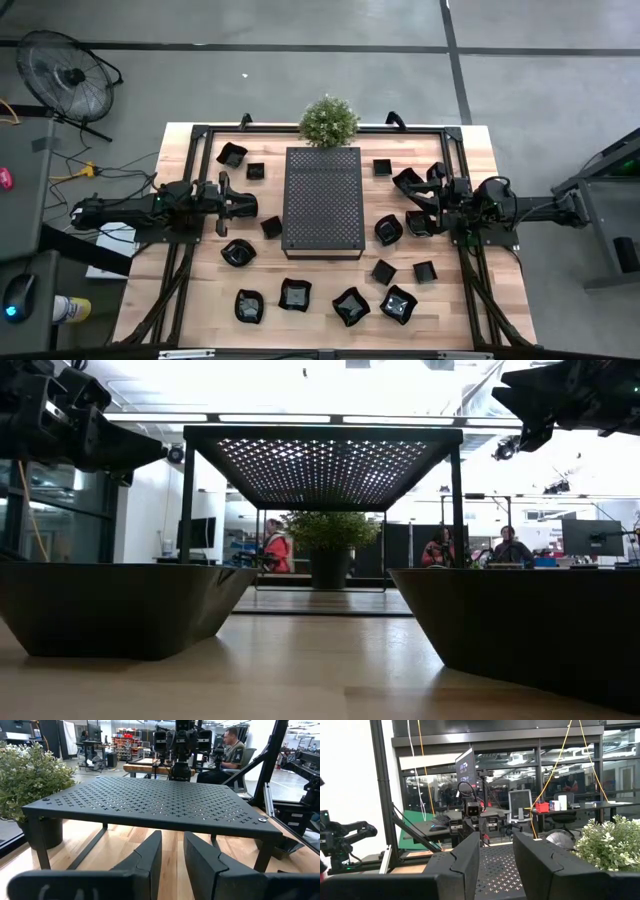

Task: Pick & Place Mini shaped plates

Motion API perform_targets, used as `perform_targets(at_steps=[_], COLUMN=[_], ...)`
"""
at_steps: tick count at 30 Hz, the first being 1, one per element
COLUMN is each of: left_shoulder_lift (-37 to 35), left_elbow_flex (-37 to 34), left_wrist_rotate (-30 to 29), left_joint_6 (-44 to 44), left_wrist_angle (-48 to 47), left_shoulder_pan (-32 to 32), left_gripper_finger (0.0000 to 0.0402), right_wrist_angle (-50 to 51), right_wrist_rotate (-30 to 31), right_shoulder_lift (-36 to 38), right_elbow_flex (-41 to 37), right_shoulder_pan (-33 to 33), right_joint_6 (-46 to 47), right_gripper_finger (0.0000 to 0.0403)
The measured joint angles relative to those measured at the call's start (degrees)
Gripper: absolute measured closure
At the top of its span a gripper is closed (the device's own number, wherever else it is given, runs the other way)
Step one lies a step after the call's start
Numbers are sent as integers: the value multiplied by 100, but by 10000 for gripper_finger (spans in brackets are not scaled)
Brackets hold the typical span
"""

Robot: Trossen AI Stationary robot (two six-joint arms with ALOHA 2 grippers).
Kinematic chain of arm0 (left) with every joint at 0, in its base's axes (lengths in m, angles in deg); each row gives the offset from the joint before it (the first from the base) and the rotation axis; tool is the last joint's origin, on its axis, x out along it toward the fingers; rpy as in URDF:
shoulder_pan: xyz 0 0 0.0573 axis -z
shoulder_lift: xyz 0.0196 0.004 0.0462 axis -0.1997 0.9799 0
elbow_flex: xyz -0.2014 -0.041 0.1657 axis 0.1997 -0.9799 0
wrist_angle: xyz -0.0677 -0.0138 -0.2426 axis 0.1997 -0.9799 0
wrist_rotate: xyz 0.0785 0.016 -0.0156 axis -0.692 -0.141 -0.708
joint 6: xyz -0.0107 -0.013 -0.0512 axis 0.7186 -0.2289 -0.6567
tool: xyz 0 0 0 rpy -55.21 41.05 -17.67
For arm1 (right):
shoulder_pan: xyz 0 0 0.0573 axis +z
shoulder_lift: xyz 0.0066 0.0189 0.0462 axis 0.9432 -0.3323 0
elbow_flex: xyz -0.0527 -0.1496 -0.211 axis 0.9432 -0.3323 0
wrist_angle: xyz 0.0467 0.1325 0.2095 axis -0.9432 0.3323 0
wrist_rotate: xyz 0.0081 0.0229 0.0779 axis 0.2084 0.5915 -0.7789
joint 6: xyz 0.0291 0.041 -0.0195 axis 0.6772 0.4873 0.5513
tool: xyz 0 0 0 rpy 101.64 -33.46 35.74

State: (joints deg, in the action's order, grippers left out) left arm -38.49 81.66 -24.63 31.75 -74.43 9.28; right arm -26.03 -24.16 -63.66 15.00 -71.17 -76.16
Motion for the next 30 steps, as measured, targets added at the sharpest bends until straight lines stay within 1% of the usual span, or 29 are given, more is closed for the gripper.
perform_targets(at_steps=[8,15,19,24,26,29,30], left_shoulder_lift=[1,2,2,4,2,2,4], left_elbow_flex=[0,0,2,130,187,199,199], left_wrist_rotate=[-55,-540,-937,-1027,-1243,-1914,-2073], left_joint_6=[9,4,4,-53,-421,-1466,-1665], left_wrist_angle=[2,130,318,218,277,293,282], left_shoulder_pan=[0,0,0,0,0,0,-2], left_gripper_finger=[323,323,323,323,323,320,315], right_wrist_angle=[0,-2,-1,0,0,0,-1], right_wrist_rotate=[0,0,0,0,-2,0,-2], right_shoulder_lift=[0,0,0,0,0,0,0], right_elbow_flex=[-2,-2,-2,0,-2,-1,-2], right_shoulder_pan=[-2,0,-1,-2,0,-1,-1], right_joint_6=[0,0,0,0,0,0,-1], right_gripper_finger=[288,288,288,288,288,288,288])
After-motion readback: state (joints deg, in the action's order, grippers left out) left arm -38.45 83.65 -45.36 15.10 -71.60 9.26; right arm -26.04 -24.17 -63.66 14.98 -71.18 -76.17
